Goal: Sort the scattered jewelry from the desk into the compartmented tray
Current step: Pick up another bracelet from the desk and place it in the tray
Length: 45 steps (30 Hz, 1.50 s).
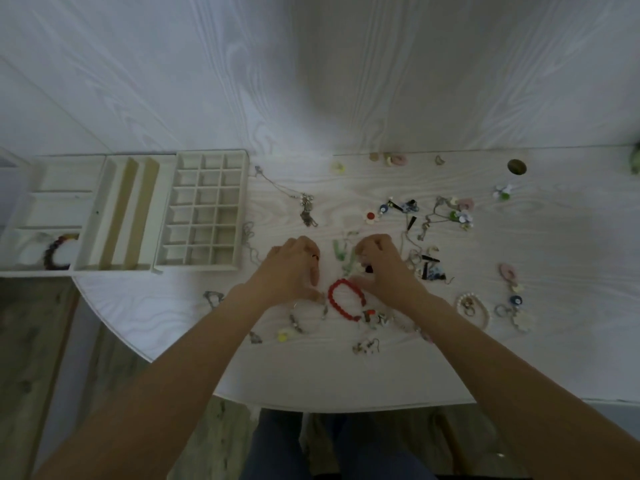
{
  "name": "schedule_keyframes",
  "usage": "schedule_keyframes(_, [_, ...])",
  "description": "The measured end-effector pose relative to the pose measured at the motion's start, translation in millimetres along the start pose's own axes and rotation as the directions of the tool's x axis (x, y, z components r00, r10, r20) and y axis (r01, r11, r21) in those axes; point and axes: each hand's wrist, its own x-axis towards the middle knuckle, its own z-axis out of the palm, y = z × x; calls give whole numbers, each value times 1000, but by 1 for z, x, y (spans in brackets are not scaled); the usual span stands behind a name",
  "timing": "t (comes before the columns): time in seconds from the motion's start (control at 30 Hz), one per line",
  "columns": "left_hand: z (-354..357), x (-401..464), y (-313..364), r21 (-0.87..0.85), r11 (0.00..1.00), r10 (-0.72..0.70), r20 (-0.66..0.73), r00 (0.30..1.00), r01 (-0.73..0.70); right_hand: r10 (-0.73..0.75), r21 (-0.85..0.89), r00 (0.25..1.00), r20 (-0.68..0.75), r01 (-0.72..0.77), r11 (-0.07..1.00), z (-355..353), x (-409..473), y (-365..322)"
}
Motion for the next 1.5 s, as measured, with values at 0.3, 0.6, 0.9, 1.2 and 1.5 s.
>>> schedule_keyframes(0.3, [8, -10, -2, 127, 992, 18, -86, 996, -7, 60, -276, 995, 77, -37, 961, 8, 1, -23])
schedule_keyframes(0.6, [-23, -12, 3, -833, 501, -235, 130, 963, 234, 89, 249, 983, 163, -128, 960, -16, 9, -40])
schedule_keyframes(0.9, [-59, -27, -5, -970, -242, -290, 103, 951, 31, 232, 910, 947, 222, -286, 301, -26, 45, -63])
schedule_keyframes(1.2, [-101, -44, -12, -986, -122, -428, -49, 903, -112, 20, 931, 930, 366, -366, 9, -20, 74, -95])
schedule_keyframes(1.5, [-140, -92, -76, -987, -11, -579, -125, 806, -161, -60, 895, 905, 422, -405, 186, 9, 117, -190])
